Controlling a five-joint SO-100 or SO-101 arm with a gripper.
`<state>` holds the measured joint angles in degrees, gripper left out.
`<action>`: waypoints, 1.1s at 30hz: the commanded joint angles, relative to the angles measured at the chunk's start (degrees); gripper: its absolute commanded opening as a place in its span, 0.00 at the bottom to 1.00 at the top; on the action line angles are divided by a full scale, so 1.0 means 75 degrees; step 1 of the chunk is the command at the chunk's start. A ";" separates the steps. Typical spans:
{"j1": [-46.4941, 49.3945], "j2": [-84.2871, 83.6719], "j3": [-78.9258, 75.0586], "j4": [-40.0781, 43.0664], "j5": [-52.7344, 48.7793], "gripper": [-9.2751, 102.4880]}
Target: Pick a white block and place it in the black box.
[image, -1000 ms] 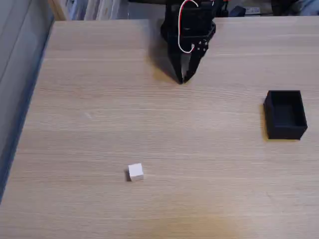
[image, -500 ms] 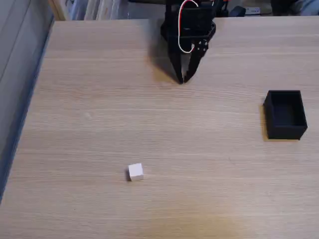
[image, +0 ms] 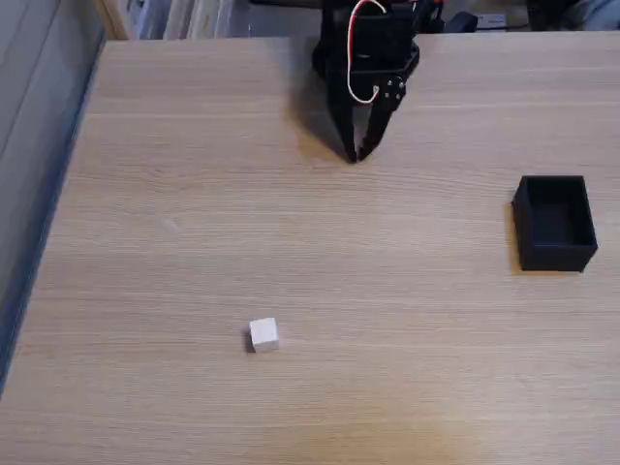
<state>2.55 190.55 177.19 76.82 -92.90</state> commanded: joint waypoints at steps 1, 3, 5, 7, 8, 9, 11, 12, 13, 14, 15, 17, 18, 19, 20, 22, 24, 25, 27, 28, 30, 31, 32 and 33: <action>-0.0059 0.0035 0.0094 0.0035 -0.0094 0.08; -0.0059 0.0035 0.0082 0.0035 -0.0105 0.08; -0.0047 -0.0035 0.0035 0.0035 -0.0105 0.08; -0.0035 -0.0223 -0.0129 0.0035 -0.0141 0.08; -0.0035 -0.0340 -0.0246 0.0047 -0.0141 0.08; -0.0047 -0.0469 -0.0387 0.0082 -0.0141 0.08; -0.0070 -0.0738 -0.0727 0.0199 -0.0152 0.08; -0.0047 -0.0867 -0.0914 0.0246 -0.0152 0.08; -0.0012 -0.1008 -0.1090 0.0246 -0.0117 0.08; 0.0035 -0.1160 -0.1242 0.0246 -0.0105 0.08; 0.0094 -0.1336 -0.1406 0.0246 -0.0094 0.08; 0.0188 -0.1699 -0.1746 0.0246 -0.0047 0.08; 0.0211 -0.1898 -0.1922 0.0246 -0.0012 0.08; 0.0234 -0.2121 -0.2098 0.0246 -0.0012 0.08; 0.0258 -0.2355 -0.2273 0.0246 -0.0012 0.08; 0.0258 -0.2777 -0.2660 0.0246 0.0070 0.08; 0.0258 -0.3281 -0.3059 0.0246 0.0199 0.08; 0.0258 -0.3539 -0.3258 0.0246 0.0246 0.09; 0.0328 -0.4020 -0.3598 0.0176 0.0293 0.09; 0.0363 -0.4266 -0.3750 0.0117 0.0293 0.09; 0.0469 -0.4781 -0.4043 -0.0082 0.0293 0.10; 0.0527 -0.5016 -0.4172 -0.0223 0.0293 0.11; 0.0598 -0.5250 -0.4301 -0.0375 0.0305 0.12; 0.0656 -0.5496 -0.4441 -0.0527 0.0316 0.13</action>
<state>6.33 153.37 147.83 75.23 -91.05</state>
